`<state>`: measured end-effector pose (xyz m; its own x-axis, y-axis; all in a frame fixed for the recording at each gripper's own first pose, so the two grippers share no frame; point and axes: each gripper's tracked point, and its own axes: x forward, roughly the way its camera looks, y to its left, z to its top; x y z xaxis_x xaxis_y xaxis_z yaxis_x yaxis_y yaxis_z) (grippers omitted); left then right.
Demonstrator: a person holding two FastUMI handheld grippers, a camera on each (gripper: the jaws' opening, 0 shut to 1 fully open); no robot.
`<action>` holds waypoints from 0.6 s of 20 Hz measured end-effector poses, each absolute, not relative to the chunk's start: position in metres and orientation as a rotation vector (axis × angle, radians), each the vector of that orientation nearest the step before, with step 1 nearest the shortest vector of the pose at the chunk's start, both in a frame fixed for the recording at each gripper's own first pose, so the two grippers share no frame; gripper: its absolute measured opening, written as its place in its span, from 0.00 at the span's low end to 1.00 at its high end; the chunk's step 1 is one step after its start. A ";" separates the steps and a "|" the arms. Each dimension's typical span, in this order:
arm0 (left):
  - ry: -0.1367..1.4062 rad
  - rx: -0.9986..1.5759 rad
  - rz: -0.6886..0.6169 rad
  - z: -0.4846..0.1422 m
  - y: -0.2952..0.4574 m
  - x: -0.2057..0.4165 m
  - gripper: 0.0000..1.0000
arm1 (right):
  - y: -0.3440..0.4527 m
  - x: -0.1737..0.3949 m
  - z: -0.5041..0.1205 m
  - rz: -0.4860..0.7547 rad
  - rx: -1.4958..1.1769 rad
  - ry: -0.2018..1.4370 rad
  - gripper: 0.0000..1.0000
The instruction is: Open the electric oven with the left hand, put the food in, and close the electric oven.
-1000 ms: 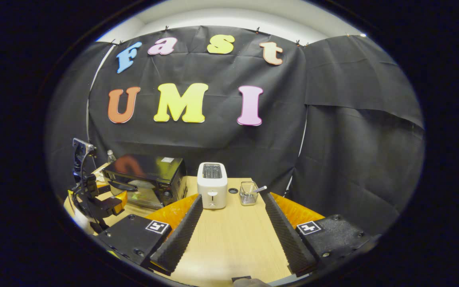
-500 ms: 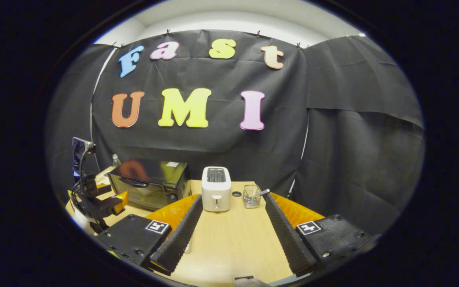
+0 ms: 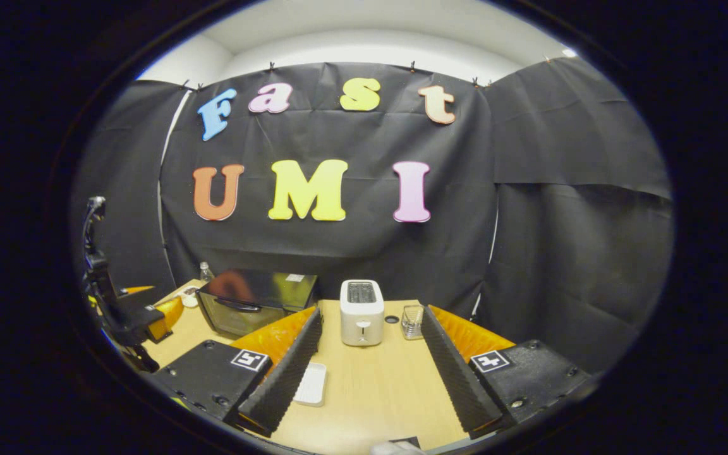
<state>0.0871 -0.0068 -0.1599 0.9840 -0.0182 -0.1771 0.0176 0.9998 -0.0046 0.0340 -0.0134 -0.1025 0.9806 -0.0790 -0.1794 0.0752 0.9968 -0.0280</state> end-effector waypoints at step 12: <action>0.052 -0.002 -0.009 -0.058 0.013 0.024 0.97 | 0.008 0.013 -0.056 -0.056 -0.002 0.089 1.00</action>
<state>0.0244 0.0131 -0.0576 0.9986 -0.0094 -0.0518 0.0093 1.0000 -0.0018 0.0131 0.0077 -0.0564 0.9945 -0.0561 -0.0885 0.0559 0.9984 -0.0045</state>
